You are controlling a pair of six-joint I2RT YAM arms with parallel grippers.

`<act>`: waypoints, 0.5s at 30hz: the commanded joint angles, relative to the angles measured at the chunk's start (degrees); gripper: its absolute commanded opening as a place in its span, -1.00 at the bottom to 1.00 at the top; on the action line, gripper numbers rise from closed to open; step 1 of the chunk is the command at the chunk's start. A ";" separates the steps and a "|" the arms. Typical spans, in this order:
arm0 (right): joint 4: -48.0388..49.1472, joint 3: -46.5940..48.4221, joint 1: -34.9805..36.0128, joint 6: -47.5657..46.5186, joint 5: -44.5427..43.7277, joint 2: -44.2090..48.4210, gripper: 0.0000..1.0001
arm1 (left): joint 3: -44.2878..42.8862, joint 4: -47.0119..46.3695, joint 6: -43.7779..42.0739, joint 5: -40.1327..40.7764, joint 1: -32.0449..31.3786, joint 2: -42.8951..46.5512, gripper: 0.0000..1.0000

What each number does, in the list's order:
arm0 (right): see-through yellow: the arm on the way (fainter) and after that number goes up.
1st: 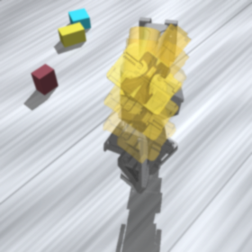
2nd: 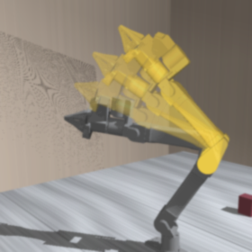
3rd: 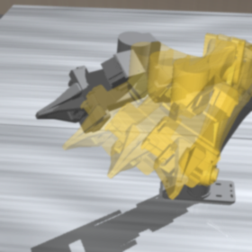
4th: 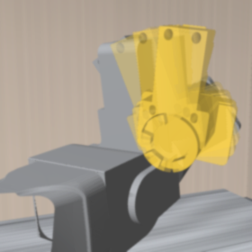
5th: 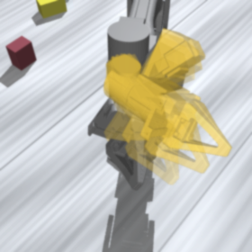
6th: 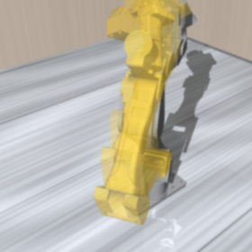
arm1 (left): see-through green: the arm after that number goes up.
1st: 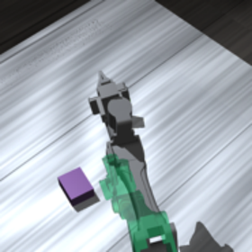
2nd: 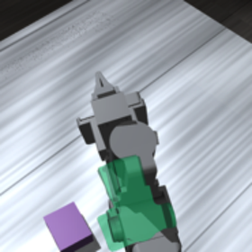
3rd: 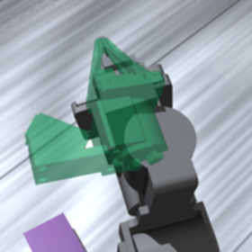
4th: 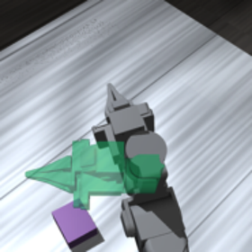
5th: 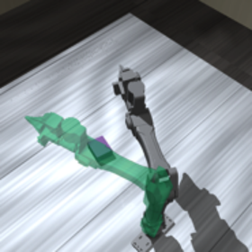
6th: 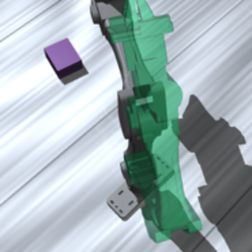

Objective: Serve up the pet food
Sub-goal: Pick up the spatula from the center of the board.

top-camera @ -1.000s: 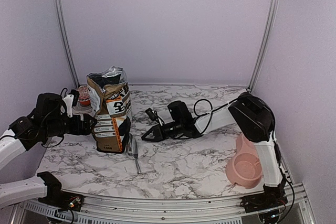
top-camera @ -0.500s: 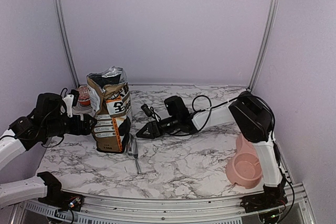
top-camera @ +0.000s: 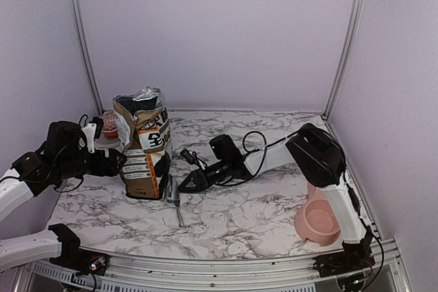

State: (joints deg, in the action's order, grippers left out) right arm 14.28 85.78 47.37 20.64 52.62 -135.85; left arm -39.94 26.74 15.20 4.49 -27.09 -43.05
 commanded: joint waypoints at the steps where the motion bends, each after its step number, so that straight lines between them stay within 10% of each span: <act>1: 0.03 3.18 1.23 -1.58 2.77 -1.85 -0.14 | 0.67 -1.81 -0.37 -0.71 0.13 -0.08 0.93; 15: 2.26 6.24 2.63 1.87 -0.13 -5.50 -0.26 | 0.68 -1.78 -0.39 -0.79 0.13 -0.12 0.92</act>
State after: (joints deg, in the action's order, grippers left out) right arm 15.88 90.32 49.60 21.47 53.47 -139.31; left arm -39.92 26.72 15.20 4.45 -27.09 -43.11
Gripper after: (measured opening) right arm 0.380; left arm 0.959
